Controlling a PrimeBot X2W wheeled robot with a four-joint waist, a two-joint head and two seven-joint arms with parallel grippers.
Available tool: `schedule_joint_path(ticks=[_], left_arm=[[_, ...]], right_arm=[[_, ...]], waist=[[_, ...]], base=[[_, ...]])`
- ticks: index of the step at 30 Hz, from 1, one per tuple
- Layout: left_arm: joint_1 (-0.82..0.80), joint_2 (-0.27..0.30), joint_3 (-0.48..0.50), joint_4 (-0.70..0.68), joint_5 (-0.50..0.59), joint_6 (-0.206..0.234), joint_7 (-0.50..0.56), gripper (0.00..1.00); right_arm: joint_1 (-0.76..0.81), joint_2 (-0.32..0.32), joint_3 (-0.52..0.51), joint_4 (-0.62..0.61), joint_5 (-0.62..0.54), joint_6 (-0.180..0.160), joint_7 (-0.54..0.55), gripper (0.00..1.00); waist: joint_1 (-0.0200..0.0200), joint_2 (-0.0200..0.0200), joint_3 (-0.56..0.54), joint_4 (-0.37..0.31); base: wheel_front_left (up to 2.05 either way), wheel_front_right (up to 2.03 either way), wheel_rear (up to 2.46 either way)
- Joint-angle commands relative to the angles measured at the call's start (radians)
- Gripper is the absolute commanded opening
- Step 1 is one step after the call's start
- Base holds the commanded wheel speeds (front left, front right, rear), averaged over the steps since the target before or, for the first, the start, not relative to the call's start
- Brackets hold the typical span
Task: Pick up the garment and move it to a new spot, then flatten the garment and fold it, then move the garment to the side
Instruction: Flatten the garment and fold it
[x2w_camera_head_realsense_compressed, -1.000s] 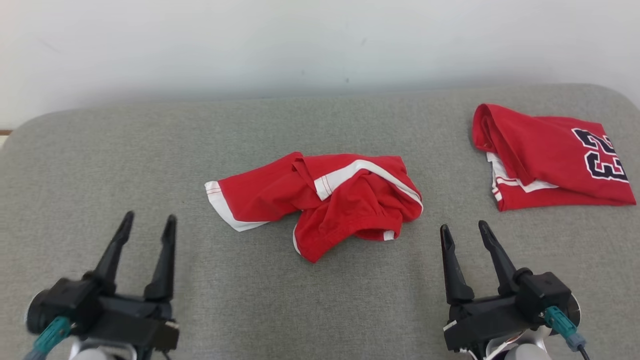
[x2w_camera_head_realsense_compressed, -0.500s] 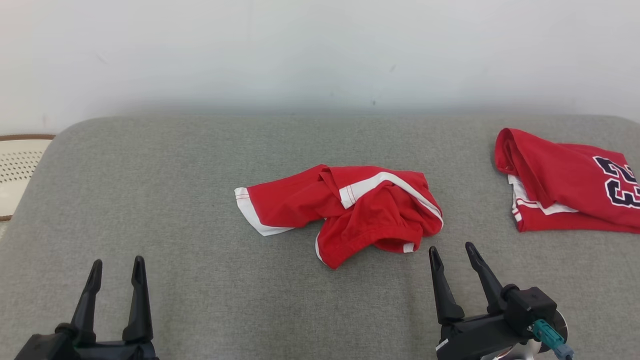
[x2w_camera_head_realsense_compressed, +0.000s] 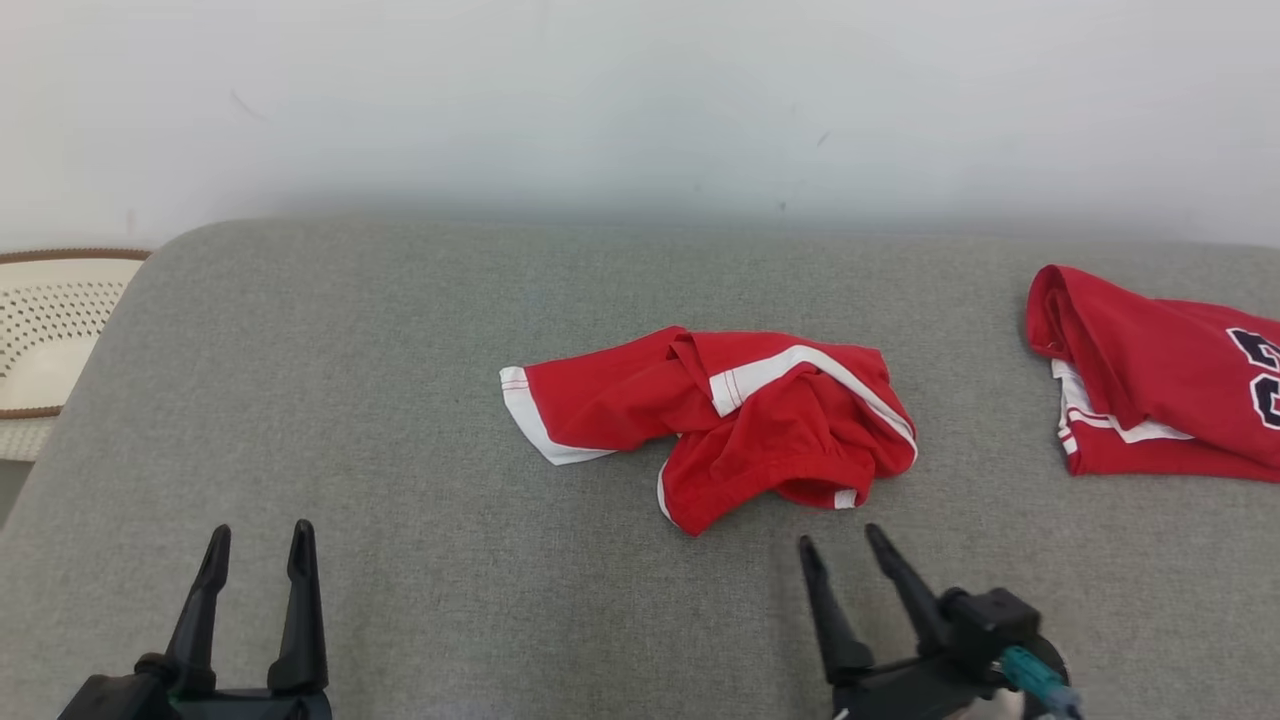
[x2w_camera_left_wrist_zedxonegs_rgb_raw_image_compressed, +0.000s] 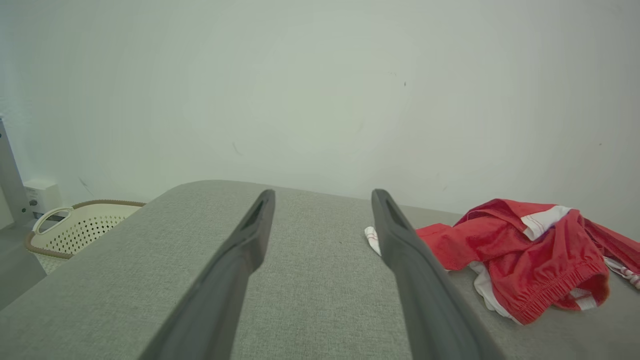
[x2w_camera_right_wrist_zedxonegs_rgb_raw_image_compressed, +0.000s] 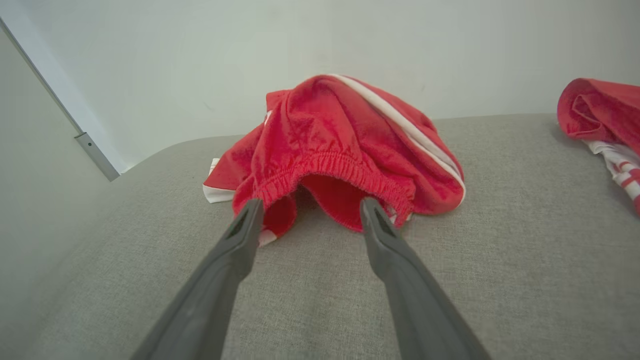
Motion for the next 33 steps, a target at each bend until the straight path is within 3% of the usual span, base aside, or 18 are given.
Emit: schedule_joint_path(ticks=[1,10,18,27,28,30,31,33], left_arm=[[-0.008,-0.008,0.006,0.005,0.018,-0.008,-0.004,1.00],[-0.047,-0.033,0.014,0.032,0.026,-0.046,-0.004,1.00],[-0.072,-0.046,0.016,0.041,0.030,-0.063,-0.004,1.00],[-0.084,-0.052,0.033,0.048,0.033,-0.072,-0.004,1.00],[-0.085,-0.053,0.034,0.049,0.034,-0.074,-0.004,1.00],[-0.088,-0.054,0.036,0.051,0.036,-0.076,-0.004,1.00],[-0.089,-0.054,0.037,0.051,0.036,-0.076,-0.004,1.00],[-0.088,-0.055,0.042,0.051,0.037,-0.075,-0.004,1.00]], right_arm=[[-0.028,-0.005,0.035,0.027,0.014,0.000,0.001,1.00],[-0.184,-0.011,0.162,0.232,0.085,0.000,-0.003,1.00],[-0.280,-0.002,0.182,0.387,0.106,0.000,-0.004,1.00],[-0.342,0.003,0.207,0.482,0.069,0.000,-0.005,1.00],[-0.349,0.000,0.208,0.499,0.056,0.000,-0.005,0.95],[-0.362,0.001,0.186,0.510,0.036,0.000,-0.005,0.36],[-0.362,0.003,0.172,0.507,0.032,0.000,-0.005,0.00],[-0.356,0.008,0.146,0.491,0.030,0.000,-0.005,0.00]], waist=[[0.0001,0.0000,0.009,0.009],[0.0001,0.0000,0.044,0.071],[0.0001,0.0000,0.080,0.137],[0.0001,0.0000,0.095,0.161],[0.0001,0.0000,0.095,0.163],[0.0001,0.0000,0.096,0.164],[0.0001,0.0000,0.097,0.163],[0.0001,0.0000,0.096,0.160]], base=[[0.00,0.00,0.00],[0.00,0.00,0.00],[0.00,0.00,0.00],[0.00,0.00,0.00],[0.00,0.00,0.00],[0.00,0.00,0.00],[0.00,0.00,0.00],[0.00,0.00,0.00]])
